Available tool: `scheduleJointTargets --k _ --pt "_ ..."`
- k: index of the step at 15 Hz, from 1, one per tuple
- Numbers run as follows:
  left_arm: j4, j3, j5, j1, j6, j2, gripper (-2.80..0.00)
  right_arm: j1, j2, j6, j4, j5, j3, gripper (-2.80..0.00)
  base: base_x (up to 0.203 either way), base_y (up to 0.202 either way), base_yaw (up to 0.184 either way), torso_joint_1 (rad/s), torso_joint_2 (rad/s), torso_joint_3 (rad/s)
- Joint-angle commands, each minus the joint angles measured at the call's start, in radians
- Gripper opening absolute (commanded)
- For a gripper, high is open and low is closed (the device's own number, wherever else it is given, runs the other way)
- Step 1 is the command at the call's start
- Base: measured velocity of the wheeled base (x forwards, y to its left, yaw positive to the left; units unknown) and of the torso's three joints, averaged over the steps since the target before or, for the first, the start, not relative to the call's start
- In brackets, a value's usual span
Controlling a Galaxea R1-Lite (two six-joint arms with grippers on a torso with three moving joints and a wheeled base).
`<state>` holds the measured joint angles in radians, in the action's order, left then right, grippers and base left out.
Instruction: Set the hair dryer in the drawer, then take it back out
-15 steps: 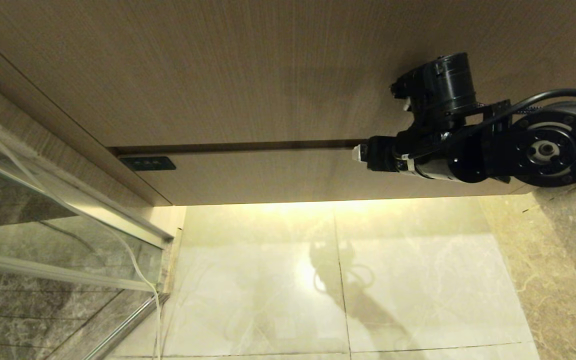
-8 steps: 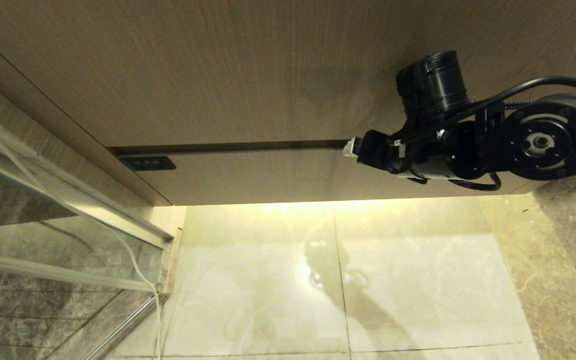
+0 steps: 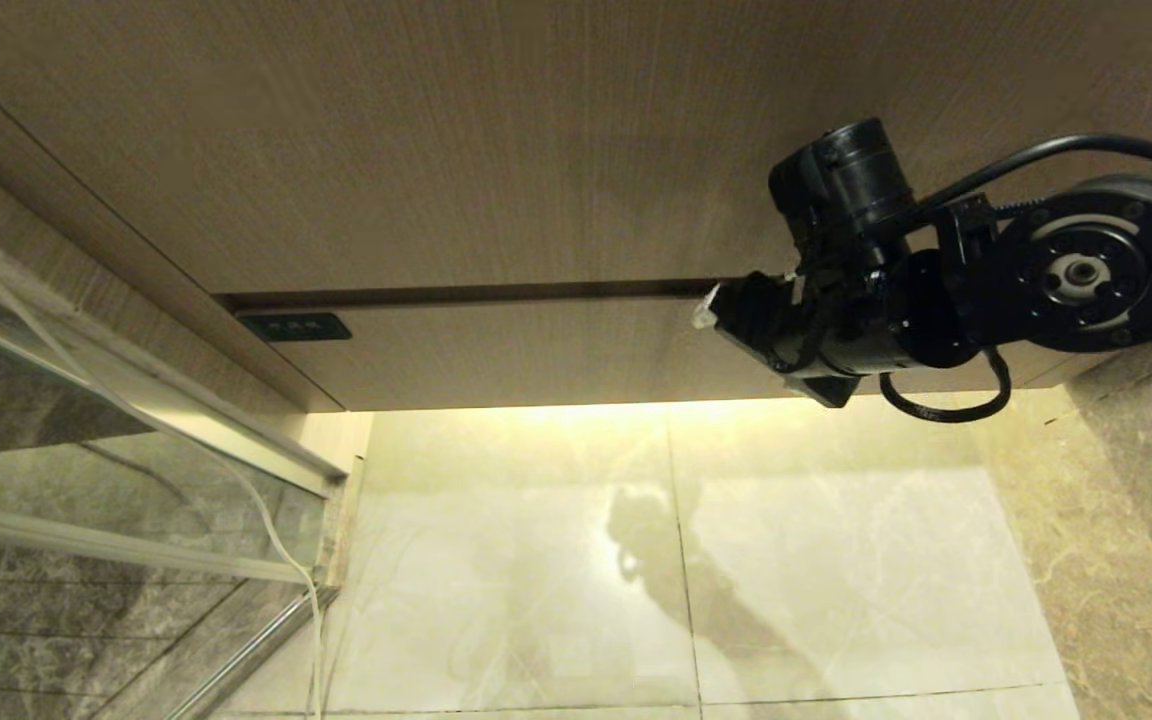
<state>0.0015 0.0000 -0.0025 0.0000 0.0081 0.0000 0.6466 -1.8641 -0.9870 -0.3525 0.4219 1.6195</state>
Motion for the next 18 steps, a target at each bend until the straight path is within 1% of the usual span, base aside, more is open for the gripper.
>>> scheduleJointTargets --k 1,2,3,4,7,8,10,12,13,15,16,18 --pt "0.0 0.0 0.001 0.0 0.0 0.0 0.0 0.011 -0.03 -0.087 0.007 0.001 0.03 0.0 0.0 0.0 0.0 0.0 0.0 0.0" --pt "0.0 0.0 0.0 0.0 0.0 0.0 0.0 0.011 -0.038 -0.119 0.02 0.001 0.042 0.0 0.0 0.0 0.0 0.0 0.0 0.0" --pt "0.0 0.0 0.001 0.0 0.0 0.0 0.0 0.011 -0.045 -0.199 0.035 0.0 0.056 0.0 0.0 0.0 0.0 0.0 0.0 0.0" --pt "0.0 0.0 0.0 0.0 0.0 0.001 0.0 0.011 -0.045 -0.262 0.04 -0.002 0.06 0.0 0.0 0.0 0.0 0.0 0.0 0.0" --pt "0.0 0.0 0.001 0.0 0.001 0.0 0.0 0.01 -0.023 -0.43 0.042 -0.024 0.065 0.0 0.0 0.0 0.0 0.0 0.0 0.0" --pt "0.0 0.0 0.0 0.0 0.0 0.0 0.0 0.01 -0.02 -0.464 0.048 -0.038 0.072 0.0 0.0 0.0 0.0 0.0 0.0 0.0" --pt "0.0 0.0 0.0 0.0 0.0 0.0 0.0 -0.002 -0.028 -0.61 0.04 -0.116 0.099 0.0 0.0 0.0 0.0 0.0 0.0 0.0" --pt "0.0 0.0 0.0 0.0 0.0 0.0 0.0 -0.009 -0.05 -0.629 0.035 -0.151 0.175 0.0 0.0 0.0 0.0 0.0 0.0 0.0" --pt "0.0 0.0 0.0 0.0 0.001 0.0 0.0 -0.011 -0.051 -0.659 0.033 -0.156 0.184 0.0 0.0 0.0 0.0 0.0 0.0 0.0" --pt "0.0 0.0 0.0 0.0 0.001 0.0 0.0 -0.023 -0.048 -0.767 0.032 -0.157 0.186 0.0 0.0 0.0 0.0 0.0 0.0 0.0" --pt "0.0 0.0 -0.001 0.0 0.001 0.0 0.0 -0.024 -0.047 -0.778 0.032 -0.158 0.186 0.0 0.0 0.0 0.0 0.0 0.0 0.0" --pt "0.0 0.0 -0.001 0.0 0.0 0.0 0.0 -0.024 -0.043 -0.765 0.031 -0.176 0.162 0.0 0.0 0.0 0.0 0.0 0.0 0.0"
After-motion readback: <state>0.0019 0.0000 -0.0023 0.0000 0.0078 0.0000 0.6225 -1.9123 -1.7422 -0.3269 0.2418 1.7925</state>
